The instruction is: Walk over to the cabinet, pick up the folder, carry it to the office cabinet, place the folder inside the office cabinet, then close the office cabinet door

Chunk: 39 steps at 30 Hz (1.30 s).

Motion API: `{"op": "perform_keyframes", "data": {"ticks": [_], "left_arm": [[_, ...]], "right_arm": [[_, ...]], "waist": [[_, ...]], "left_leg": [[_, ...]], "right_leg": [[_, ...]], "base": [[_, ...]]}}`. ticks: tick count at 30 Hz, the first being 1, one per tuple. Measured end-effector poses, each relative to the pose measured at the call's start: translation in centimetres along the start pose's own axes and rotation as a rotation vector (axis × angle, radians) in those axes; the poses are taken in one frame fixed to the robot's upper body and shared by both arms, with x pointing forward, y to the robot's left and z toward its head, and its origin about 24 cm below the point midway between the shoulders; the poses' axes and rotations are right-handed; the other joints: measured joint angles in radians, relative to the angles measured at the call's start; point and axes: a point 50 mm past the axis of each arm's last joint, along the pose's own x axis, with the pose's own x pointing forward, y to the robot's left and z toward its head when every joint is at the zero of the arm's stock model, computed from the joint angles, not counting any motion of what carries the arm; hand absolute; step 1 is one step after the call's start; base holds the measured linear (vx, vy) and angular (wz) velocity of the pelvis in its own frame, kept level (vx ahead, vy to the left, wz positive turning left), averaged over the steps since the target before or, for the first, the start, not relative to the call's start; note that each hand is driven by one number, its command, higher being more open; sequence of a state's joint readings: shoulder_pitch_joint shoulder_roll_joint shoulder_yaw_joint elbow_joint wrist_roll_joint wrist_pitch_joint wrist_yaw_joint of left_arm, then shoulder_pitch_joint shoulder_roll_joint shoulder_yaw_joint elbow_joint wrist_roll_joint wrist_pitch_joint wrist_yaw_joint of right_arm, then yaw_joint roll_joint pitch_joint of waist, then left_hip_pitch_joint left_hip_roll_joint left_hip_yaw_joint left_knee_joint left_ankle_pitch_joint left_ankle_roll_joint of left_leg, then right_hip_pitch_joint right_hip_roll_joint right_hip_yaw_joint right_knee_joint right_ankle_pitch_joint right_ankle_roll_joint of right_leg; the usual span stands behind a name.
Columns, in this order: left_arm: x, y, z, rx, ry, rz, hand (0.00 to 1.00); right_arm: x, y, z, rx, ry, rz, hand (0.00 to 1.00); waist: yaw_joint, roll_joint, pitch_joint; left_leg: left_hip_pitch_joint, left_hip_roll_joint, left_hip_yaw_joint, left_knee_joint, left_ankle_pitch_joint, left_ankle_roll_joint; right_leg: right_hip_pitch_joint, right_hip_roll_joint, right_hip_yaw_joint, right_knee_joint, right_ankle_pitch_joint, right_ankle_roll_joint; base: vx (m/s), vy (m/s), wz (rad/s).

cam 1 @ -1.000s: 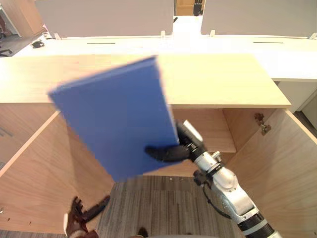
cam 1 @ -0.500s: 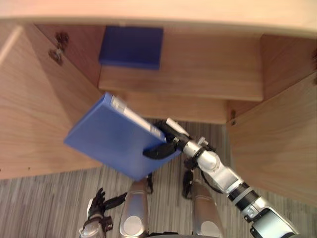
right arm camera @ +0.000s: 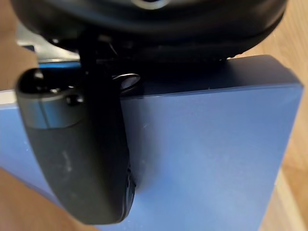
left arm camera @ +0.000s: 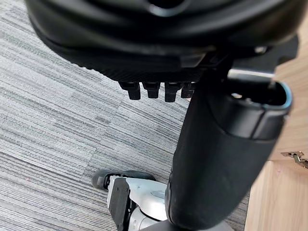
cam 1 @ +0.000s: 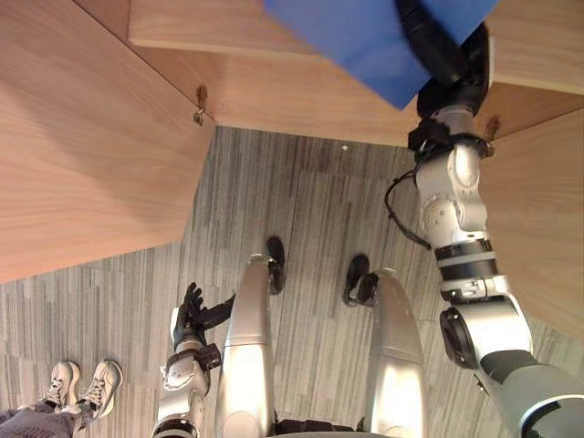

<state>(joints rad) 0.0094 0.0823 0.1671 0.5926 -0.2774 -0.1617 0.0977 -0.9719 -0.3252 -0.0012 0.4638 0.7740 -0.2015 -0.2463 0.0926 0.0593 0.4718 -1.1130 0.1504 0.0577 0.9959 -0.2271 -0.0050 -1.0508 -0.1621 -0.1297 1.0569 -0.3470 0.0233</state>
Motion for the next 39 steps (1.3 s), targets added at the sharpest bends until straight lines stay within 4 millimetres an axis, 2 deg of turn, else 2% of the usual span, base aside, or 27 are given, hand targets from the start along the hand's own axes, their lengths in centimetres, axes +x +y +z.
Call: {"op": "perform_keyframes", "data": {"ticks": [2,3,9,13,16,21,26,29,31,33,35,38,39], "left_arm": [[0.2,-0.3,0.3,-0.014,-0.007,0.004,1.0],[0.4,-0.6,0.6,-0.027,-0.016,0.0,1.0],[0.7,-1.0,1.5,-0.037,-0.056,0.013,1.0],[0.8,-1.5,2.0,-0.065,-0.074,0.024,1.0],[0.8,-1.7,2.1,-0.082,-0.079,0.022,1.0],[0.8,-1.8,2.2,-0.085,-0.082,0.024,1.0],[0.9,-1.9,2.4,-0.091,-0.087,0.021,1.0],[1.0,-1.8,2.4,-0.102,-0.087,0.024,1.0],[1.0,-1.8,2.4,-0.104,-0.089,0.023,1.0],[1.1,-1.8,2.3,-0.1,-0.081,0.021,1.0],[1.1,-1.8,2.0,-0.091,-0.073,0.014,1.0],[1.1,-2.3,2.1,-0.078,-0.083,-0.025,1.0],[1.1,-2.5,2.1,-0.072,-0.088,-0.043,1.0]], "right_arm": [[0.6,-0.3,-0.2,0.052,0.026,-0.065,0.0],[1.2,-0.4,-0.2,0.101,0.042,-0.115,1.0],[2.3,0.2,0.5,0.319,0.051,-0.215,1.0],[3.2,0.2,1.6,0.438,0.031,-0.285,1.0],[3.8,0.6,2.9,0.501,-0.007,-0.287,1.0],[4.2,1.4,3.8,0.524,-0.035,-0.265,1.0],[4.2,1.5,3.8,0.512,-0.036,-0.249,1.0],[4.2,2.2,3.5,0.369,-0.023,-0.179,1.0],[4.3,2.4,3.1,0.19,0.001,-0.107,1.0],[4.3,2.7,2.3,0.038,0.046,-0.036,1.0],[3.8,3.1,0.6,-0.165,0.11,0.068,1.0],[3.6,3.1,-0.1,-0.34,0.146,0.168,1.0],[3.4,2.7,-0.8,-0.419,0.181,0.198,0.0]], "waist": [[0.003,0.0,0.0],[0.004,0.0,0.0],[-0.003,0.0,0.0],[0.003,0.0,-0.001],[0.007,0.0,-0.001],[0.006,0.002,-0.004],[0.004,0.002,-0.008],[0.0,0.001,-0.008],[-0.003,0.001,-0.01],[-0.008,0.001,-0.01],[-0.024,-0.001,-0.023],[-0.026,-0.002,-0.027],[-0.026,-0.002,-0.027]], "left_leg": [[-0.011,0.0,-0.01,0.003,0.0,-0.001],[-0.021,-0.001,-0.019,0.004,0.001,-0.002],[-0.029,-0.014,-0.024,-0.006,0.011,-0.006],[-0.038,-0.019,-0.03,-0.026,0.028,-0.02],[-0.048,-0.02,-0.037,-0.042,0.048,-0.012],[-0.039,-0.017,-0.038,-0.049,0.052,-0.009],[-0.012,-0.011,-0.035,-0.062,0.052,-0.01],[-0.004,0.0,-0.03,-0.07,0.052,-0.01],[0.004,0.002,-0.022,-0.076,0.052,-0.009],[0.024,0.001,-0.013,-0.088,0.052,-0.009],[0.043,0.001,-0.012,-0.106,0.052,-0.009],[0.049,0.002,-0.005,-0.117,0.052,-0.009],[0.055,0.002,-0.003,-0.123,0.052,-0.009]], "right_leg": [[-0.003,0.0,-0.012,0.001,-0.002,-0.003],[-0.006,-0.001,-0.021,0.001,-0.004,-0.005],[-0.011,-0.022,-0.037,0.003,-0.006,-0.008],[-0.017,-0.034,-0.054,-0.001,-0.005,-0.008],[-0.023,-0.035,-0.069,-0.011,0.004,-0.023],[-0.015,-0.033,-0.073,-0.019,0.006,-0.026],[0.013,-0.025,-0.073,-0.04,0.011,-0.025],[0.02,-0.013,-0.071,-0.063,0.024,-0.024],[0.025,-0.011,-0.065,-0.068,0.029,-0.023],[0.04,-0.012,-0.06,-0.077,0.031,-0.023],[0.06,-0.011,-0.064,-0.098,0.034,-0.022],[0.065,-0.011,-0.062,-0.112,0.038,-0.019],[0.073,-0.011,-0.065,-0.121,0.04,-0.018]], "base": [[-0.01,-0.047,0.07],[0.0,-0.033,0.09],[-0.03,-0.029,0.09],[-0.06,-0.045,0.11],[-0.03,-0.048,0.07],[0.0,-0.006,0.01],[-0.01,-0.001,-0.02],[-0.02,0.004,-0.14],[-0.01,0.006,-0.07],[0.0,0.0,-0.02],[0.0,0.0,0.0],[0.0,0.0,0.0],[0.0,0.0,0.0]]}}
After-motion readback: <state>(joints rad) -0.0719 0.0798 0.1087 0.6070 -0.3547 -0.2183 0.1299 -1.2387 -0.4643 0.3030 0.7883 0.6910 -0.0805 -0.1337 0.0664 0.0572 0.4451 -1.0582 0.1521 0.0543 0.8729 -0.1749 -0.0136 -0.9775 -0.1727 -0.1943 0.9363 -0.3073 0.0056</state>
